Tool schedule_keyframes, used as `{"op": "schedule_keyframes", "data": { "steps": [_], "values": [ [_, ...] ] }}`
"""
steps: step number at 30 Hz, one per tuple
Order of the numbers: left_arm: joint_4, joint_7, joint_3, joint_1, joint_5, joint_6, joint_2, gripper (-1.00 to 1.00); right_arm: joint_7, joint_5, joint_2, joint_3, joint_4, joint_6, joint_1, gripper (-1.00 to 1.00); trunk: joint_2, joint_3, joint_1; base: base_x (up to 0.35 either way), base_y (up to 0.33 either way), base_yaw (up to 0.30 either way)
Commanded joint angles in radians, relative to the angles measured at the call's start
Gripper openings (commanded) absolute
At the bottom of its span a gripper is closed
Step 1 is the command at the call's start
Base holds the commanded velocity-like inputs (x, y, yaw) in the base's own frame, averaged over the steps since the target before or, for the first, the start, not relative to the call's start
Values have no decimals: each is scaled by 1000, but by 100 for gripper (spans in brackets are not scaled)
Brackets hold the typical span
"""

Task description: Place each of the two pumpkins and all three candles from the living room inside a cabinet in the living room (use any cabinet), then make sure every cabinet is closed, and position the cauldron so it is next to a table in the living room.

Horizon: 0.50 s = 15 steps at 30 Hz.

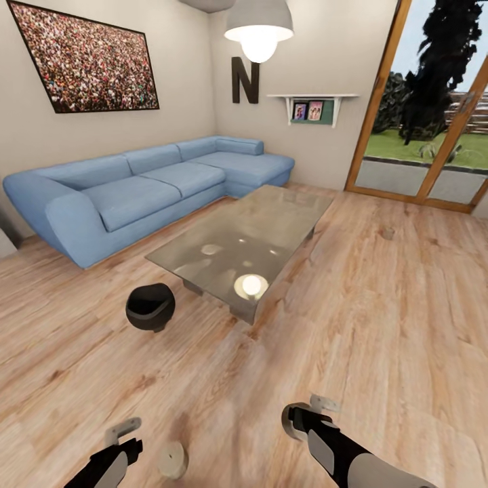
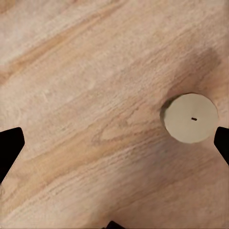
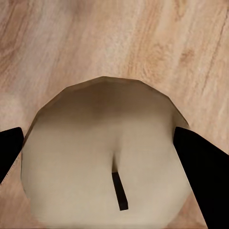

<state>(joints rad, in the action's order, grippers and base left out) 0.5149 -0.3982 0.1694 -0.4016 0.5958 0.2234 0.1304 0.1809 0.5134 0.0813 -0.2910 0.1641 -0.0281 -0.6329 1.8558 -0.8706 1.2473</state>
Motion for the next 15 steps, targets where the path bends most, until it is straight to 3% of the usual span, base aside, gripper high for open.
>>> {"op": "schedule_keyframes", "data": {
  "steps": [1,7,15],
  "values": [
    [2,-8,8,0,7,4,1,100,5,10,0,-8,0,-3,-1,-100,0,-1,0,98,70,-2],
    [2,-8,8,0,7,4,0,100,4,10,-1,-8,0,-3,-1,-100,0,-1,0,127,120,-1],
    [2,-8,8,0,6,4,0,100,4,10,-2,-8,0,-3,-1,-100,0,-1,0,75,-98,0]
  ]
}}
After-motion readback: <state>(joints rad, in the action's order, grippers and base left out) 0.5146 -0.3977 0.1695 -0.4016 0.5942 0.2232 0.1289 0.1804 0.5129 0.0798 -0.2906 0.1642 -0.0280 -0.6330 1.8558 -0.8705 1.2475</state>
